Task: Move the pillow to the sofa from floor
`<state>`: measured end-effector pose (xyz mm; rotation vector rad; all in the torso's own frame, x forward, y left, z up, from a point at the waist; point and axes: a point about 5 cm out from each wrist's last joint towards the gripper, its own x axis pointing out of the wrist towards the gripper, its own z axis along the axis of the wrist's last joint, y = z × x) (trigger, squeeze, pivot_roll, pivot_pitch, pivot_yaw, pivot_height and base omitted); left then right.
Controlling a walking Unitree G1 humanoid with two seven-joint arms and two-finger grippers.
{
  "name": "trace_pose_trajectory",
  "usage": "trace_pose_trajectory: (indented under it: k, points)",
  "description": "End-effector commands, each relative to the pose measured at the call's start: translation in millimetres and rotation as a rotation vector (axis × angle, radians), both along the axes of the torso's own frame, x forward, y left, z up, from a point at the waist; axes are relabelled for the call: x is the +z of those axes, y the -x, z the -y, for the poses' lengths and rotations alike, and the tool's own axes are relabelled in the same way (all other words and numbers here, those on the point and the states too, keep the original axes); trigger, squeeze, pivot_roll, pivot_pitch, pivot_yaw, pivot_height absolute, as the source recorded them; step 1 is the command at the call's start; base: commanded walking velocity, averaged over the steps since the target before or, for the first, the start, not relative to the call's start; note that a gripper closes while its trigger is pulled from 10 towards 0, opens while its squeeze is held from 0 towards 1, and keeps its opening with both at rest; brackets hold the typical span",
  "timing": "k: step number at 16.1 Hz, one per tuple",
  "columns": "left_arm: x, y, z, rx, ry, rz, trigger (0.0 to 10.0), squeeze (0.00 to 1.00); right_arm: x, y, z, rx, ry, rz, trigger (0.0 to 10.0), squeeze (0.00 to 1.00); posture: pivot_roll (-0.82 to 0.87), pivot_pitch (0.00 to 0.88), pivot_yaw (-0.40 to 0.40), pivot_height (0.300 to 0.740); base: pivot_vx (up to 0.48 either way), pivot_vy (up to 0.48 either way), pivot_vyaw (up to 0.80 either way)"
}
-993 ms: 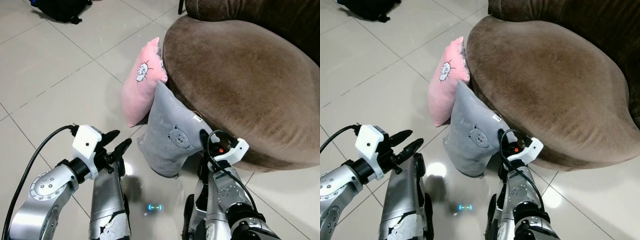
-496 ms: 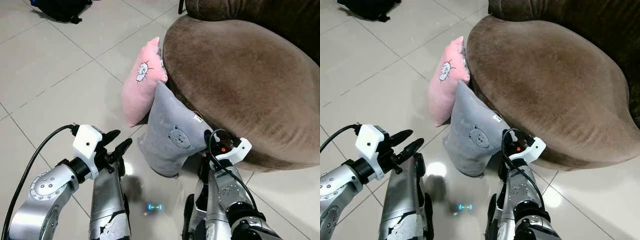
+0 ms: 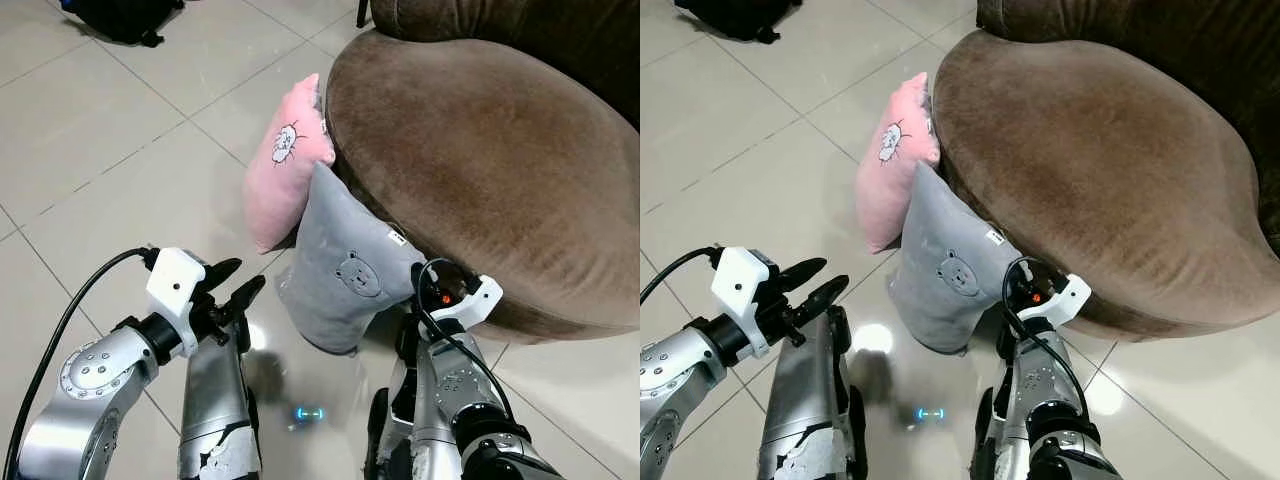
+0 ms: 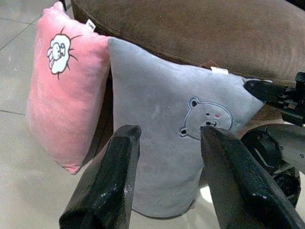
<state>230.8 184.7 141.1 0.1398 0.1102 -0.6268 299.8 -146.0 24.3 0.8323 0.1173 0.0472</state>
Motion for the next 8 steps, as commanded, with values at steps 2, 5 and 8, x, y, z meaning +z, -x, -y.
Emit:
trace_pose_trajectory:
  k: [2,5,8]
  points:
    - [-4.6,6.0,0.4,-0.011,-0.008,-0.016,10.0,0.0,-4.3,3.8,-0.4,-0.002,-0.01,-0.009,0.0,0.0,0.3,0.3,-0.034,0.48,0.0,0.0,0.0]
    - [-10.7,6.8,-0.1,-0.009,-0.006,-0.024,10.0,0.0,-2.8,4.0,-6.1,0.021,-0.019,0.007,0.0,0.0,0.29,0.282,-0.041,0.48,0.0,0.0,0.0]
    - [-15.2,0.7,3.1,0.012,0.017,-0.011,10.0,0.0,14.4,3.9,-25.7,0.101,-0.027,0.11,0.0,0.0,0.24,0.218,-0.06,0.48,0.0,0.0,0.0]
